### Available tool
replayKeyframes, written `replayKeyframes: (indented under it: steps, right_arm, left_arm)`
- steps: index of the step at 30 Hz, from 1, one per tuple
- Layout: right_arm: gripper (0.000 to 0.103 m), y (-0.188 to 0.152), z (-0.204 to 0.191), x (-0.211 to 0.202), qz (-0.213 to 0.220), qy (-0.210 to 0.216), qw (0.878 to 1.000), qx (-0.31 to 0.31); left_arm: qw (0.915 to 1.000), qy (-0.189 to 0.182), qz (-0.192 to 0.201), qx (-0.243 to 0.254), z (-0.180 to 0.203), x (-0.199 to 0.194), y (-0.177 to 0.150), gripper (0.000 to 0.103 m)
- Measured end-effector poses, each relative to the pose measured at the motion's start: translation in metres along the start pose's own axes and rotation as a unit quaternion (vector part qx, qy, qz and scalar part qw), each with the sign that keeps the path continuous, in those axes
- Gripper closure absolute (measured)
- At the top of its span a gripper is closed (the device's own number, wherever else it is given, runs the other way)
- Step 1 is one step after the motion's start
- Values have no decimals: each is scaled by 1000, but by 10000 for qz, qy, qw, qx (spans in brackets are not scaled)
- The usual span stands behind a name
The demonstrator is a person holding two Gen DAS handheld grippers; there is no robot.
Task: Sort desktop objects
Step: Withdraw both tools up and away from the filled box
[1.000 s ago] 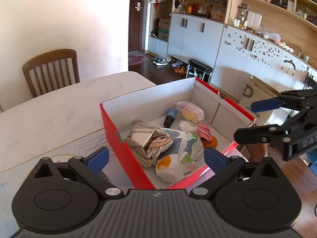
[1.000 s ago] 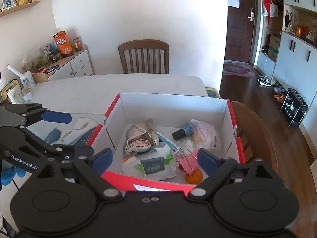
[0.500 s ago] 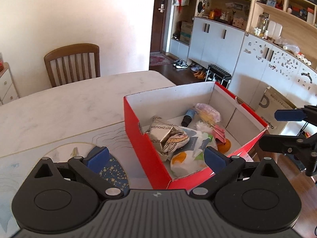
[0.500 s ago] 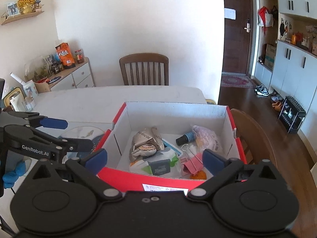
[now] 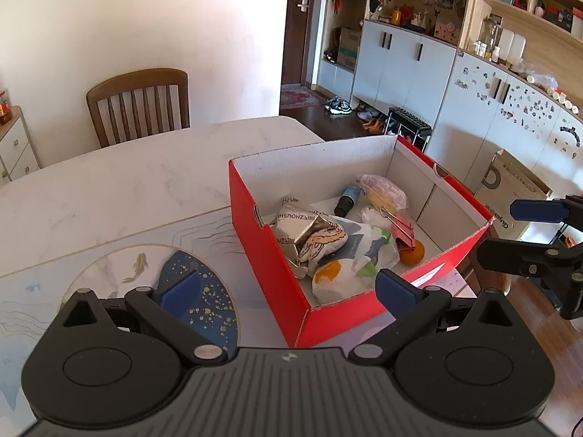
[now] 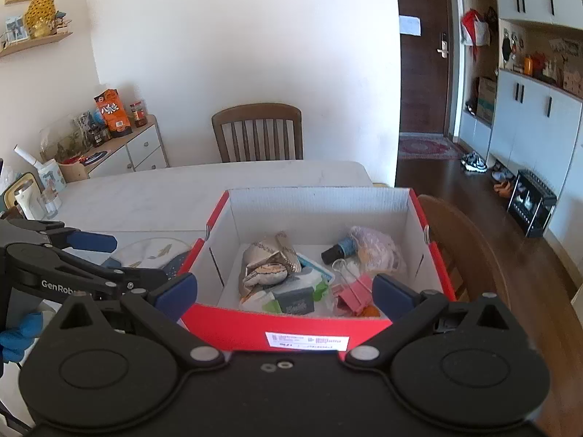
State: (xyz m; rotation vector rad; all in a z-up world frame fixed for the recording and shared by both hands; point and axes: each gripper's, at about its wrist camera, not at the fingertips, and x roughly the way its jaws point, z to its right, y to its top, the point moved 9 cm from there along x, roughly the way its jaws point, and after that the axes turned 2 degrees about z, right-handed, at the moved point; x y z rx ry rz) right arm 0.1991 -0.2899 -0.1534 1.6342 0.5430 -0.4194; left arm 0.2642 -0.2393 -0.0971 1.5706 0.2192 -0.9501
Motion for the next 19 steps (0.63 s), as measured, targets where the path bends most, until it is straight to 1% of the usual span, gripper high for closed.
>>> replayKeyframes:
  steps: [7, 19]
  right_arm:
    - [1, -8, 1, 0, -67, -89, 9999, 84]
    - [1, -18, -7, 0, -177, -44, 9997, 165]
  left_arm:
    - [9999, -26, -133, -45, 0, 3, -6, 1]
    - [9999, 81, -87, -41, -7, -2, -10, 1]
